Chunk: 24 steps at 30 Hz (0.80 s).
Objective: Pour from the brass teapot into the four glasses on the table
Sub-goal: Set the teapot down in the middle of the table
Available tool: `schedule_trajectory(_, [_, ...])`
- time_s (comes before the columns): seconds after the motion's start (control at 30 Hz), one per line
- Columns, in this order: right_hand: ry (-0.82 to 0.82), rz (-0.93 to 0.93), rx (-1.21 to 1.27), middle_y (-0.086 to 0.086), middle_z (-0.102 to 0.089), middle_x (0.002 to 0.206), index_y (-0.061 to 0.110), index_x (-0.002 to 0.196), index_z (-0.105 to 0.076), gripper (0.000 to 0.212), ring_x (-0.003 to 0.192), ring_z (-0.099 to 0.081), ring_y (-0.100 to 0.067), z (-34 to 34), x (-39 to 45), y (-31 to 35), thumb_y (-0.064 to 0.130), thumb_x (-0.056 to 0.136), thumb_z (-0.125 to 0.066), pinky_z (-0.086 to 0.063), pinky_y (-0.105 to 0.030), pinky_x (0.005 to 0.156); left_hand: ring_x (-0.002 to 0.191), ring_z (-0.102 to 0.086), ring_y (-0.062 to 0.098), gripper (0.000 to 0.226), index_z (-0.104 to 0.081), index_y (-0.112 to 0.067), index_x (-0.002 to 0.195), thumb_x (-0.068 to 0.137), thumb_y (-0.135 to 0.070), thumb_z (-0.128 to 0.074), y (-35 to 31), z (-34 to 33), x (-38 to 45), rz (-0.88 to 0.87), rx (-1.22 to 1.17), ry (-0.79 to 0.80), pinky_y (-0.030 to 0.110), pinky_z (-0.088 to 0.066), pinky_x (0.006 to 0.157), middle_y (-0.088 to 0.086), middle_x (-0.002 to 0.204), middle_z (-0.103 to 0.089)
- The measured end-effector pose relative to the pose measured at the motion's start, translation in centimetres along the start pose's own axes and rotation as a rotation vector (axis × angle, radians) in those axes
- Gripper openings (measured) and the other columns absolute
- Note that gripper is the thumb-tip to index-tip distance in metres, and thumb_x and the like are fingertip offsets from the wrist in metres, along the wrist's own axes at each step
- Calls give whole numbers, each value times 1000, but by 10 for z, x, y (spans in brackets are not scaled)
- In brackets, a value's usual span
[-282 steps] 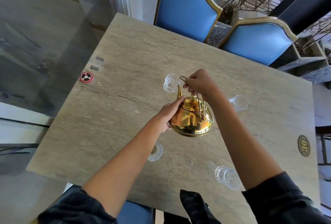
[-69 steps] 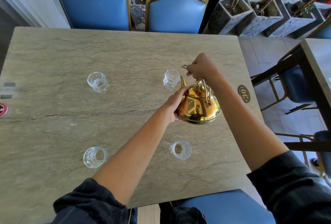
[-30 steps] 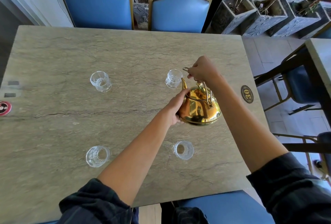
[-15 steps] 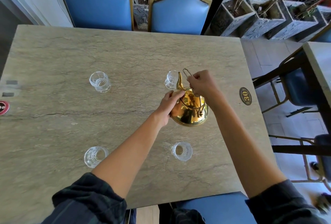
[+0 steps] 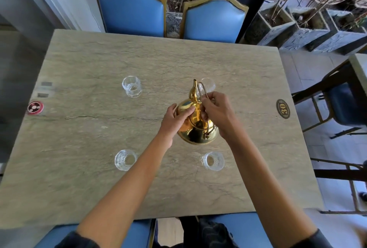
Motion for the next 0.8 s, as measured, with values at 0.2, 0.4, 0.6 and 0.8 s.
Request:
schedule_trajectory(0.2, [74,-52,22,-11,-60,69,9,79,-60,28,61,-58,-21,-52,-19,-23,10,104,-47,-53,-36,61,106,-71,21,100,-63,-18,128,54,-83,-77,42,56,-18,68,130,-192,35,-58,85,5,118,-72])
schedule_trajectory(0.4, [78,-116,-56,-12,-70,77,17,88,-60,17,73,-69,-31,-92,-22,-55,12,99,-48,-60,-58,81,106,-67,27,91,-70,-17,111,57,-88,-56,54,86,-22,66,374,-248,44,-57,93,7,109,-72])
schedule_trajectory(0.6, [53,-140,-113,-14,-75,77,21,78,-62,17,81,-74,-37,-107,-14,-69,24,87,-47,-58,-62,82,90,-70,20,84,-72,-10,115,60,-74,-67,65,86,-11,134,327,-156,30,-45,64,5,102,-77])
schedule_trajectory(0.8, [7,-174,-101,-15,-74,68,0,83,-68,27,71,-74,-33,-112,6,-71,11,97,-47,-61,-51,76,93,-65,23,61,-68,-13,118,75,-57,-66,55,83,6,149,351,-128,32,-44,66,5,103,-71])
Point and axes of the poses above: each hand's wrist, its own x-axis towards the middle knuckle, its own z-axis out of the back of the hand, y = z × x, the point moved 10 cm from there along x, towards the middle knuckle
